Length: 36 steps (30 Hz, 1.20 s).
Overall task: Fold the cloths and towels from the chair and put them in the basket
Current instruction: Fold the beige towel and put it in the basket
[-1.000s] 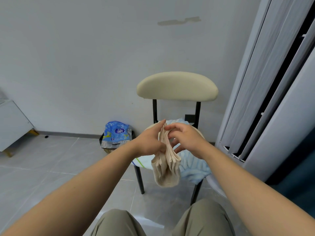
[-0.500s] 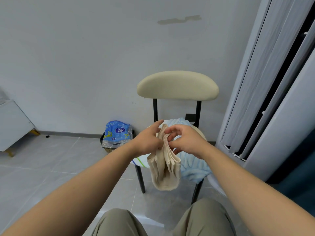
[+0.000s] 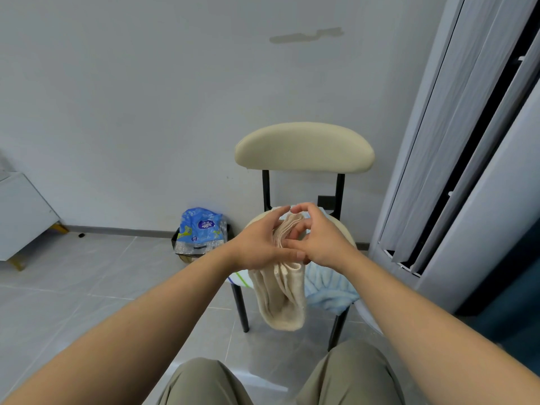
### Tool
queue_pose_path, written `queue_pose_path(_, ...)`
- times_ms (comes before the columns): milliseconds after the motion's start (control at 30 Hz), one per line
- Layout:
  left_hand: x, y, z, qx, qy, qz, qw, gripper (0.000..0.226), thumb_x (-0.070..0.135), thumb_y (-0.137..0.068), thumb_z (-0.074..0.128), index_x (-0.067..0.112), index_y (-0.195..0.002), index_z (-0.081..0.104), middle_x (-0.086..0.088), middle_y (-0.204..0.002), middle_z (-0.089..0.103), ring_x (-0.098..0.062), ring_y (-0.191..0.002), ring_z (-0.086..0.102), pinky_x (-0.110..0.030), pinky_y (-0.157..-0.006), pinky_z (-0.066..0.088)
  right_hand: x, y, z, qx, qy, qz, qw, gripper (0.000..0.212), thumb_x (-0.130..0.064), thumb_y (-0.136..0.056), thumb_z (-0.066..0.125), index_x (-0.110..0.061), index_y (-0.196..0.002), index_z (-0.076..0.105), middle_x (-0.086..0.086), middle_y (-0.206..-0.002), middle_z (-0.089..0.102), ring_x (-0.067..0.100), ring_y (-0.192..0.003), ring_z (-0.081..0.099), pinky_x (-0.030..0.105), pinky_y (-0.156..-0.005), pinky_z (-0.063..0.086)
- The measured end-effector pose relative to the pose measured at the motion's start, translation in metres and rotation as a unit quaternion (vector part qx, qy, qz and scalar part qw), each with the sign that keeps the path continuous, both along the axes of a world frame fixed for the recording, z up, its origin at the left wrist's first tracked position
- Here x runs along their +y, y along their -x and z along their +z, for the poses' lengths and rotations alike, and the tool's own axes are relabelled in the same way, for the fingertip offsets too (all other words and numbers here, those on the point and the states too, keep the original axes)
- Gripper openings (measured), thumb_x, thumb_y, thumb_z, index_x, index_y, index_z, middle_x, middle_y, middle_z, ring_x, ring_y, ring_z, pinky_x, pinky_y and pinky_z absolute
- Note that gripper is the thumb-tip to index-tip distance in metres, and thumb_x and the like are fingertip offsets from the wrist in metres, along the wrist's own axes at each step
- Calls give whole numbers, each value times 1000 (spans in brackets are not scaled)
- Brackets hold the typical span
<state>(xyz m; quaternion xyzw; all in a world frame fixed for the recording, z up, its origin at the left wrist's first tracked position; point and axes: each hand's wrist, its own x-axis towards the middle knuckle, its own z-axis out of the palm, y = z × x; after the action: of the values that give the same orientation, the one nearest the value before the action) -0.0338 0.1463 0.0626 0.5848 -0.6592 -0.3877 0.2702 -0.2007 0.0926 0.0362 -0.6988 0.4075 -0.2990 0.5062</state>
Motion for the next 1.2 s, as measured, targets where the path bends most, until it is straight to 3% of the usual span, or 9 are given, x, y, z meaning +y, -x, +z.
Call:
queue_pose_path(167, 3, 0, 7, -28, -16, -10, 999, 102, -5, -72, 65, 27, -157, 19, 4, -135, 52, -5, -91, 67, -24, -69, 58, -4, 2, -5, 34, 37, -38, 998, 77, -29, -72, 89, -35, -132, 40, -1, -84, 59, 9, -69, 62, 24, -51, 50)
queue_pose_path(300, 8, 2, 15, -6, -26, -22, 999, 95, -10, -77, 56, 28, -156, 19, 10, -132, 48, -7, -83, 66, -23, -61, 55, -8, 5, -9, 71, 55, -57, 994, 76, -47, -64, 90, -32, -126, 49, -15, -102, 64, 1, -97, 62, 21, -75, 48)
queue_pose_path(367, 7, -1, 17, -17, -24, -35, 999, 94, -11, -77, 55, 30, -156, 22, 14, -135, 48, -6, -85, 65, -25, -59, 55, -8, 7, -9, 88, 66, -50, 993, 51, -48, -67, 89, -23, -102, 62, -12, -93, 69, 5, -94, 64, 20, -76, 48)
queue_pose_path(467, 5, -7, 18, -71, -15, -52, 996, 95, -9, -75, 57, 32, -155, 23, 16, -143, 46, -5, -76, 61, -20, -55, 49, -10, 13, -10, 82, 29, -39, 995, 43, -47, -69, 88, -21, -88, 60, -13, -79, 64, -3, -71, 59, 12, -58, 41)
queue_pose_path(600, 2, -14, 21, -214, 0, -50, 976, 91, -2, -76, 61, 31, -154, 25, 14, -147, 44, -6, -90, 58, -15, -78, 44, -13, 18, -13, 87, 37, 4, 995, 39, -42, -74, 86, -21, -78, 53, -16, -63, 50, -3, -53, 45, 11, -52, 35)
queue_pose_path(767, -1, -20, 21, -347, 58, -10, 936, 50, -2, -75, 48, 22, -118, 60, 2, -108, 67, -22, -101, 62, -33, -82, 53, -12, 14, -6, 32, 75, 12, 997, 34, -23, -75, 88, -16, -86, 56, -5, -75, 58, 0, -62, 51, 14, -60, 43)
queue_pose_path(933, -2, -18, 15, -427, 119, 47, 895, 25, 1, -75, 45, 14, -94, 55, -6, -94, 65, -29, -89, 59, -38, -75, 50, -10, 9, -3, 10, 52, 4, 999, 47, -22, -75, 88, -19, -96, 45, 6, -86, 72, 6, -68, 60, 19, -66, 50)
queue_pose_path(1067, -3, -14, 6, -336, 121, 64, 932, 20, 7, -78, 48, 16, -95, 50, -6, -94, 63, -29, -89, 59, -39, -75, 49, -7, 1, -2, 13, 124, -61, 990, 56, -25, -72, 89, -21, -83, 34, -3, -68, 43, 2, -53, 34, 13, -52, 35)
queue_pose_path(1200, -3, -5, 2, -189, 107, 62, 974, 12, 14, -84, 53, 13, -96, 51, -2, -88, 61, -23, -84, 58, -38, -72, 47, -5, -2, -1, 5, 158, -52, 986, 56, -26, -74, 88, -20, -76, 32, -7, -66, 35, 4, -52, 29, 15, -51, 32)
